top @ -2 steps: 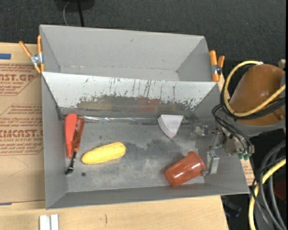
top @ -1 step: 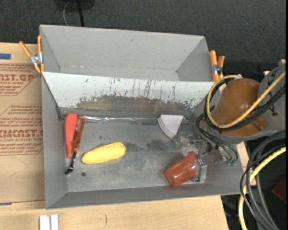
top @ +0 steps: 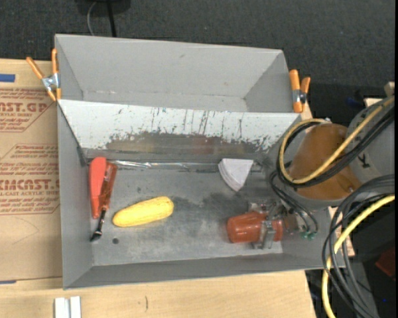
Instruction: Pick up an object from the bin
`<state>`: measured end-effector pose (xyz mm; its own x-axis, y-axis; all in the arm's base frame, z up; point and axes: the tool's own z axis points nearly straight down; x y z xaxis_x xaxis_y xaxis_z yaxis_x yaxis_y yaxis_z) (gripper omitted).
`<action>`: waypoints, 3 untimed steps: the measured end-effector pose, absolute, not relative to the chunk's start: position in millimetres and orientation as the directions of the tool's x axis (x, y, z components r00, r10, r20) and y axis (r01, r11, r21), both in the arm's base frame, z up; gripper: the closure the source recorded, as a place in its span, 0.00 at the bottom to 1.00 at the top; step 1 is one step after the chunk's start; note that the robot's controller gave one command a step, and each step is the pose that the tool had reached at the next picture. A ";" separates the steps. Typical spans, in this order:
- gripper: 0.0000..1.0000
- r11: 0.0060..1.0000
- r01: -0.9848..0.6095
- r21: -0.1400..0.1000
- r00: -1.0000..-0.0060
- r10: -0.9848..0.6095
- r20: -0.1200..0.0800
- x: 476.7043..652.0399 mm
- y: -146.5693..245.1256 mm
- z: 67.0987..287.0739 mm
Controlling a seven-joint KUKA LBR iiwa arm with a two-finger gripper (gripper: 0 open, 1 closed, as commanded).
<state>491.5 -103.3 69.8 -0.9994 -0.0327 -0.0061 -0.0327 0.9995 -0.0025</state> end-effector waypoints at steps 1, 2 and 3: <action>1.00 0.999 -0.033 -0.003 -0.999 -0.033 -0.006 491.5 -103.3 69.8; 1.00 0.999 -0.049 -0.003 -0.999 -0.049 -0.006 479.8 -108.6 135.6; 1.00 0.999 -0.049 -0.003 -0.999 -0.049 -0.006 479.8 -108.6 135.6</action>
Offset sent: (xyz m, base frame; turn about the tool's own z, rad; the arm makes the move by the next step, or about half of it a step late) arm -0.0119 -0.0062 0.0664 -0.0153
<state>479.8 -108.6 135.6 -0.9988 -0.0488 -0.0064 -0.0487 0.9988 -0.0029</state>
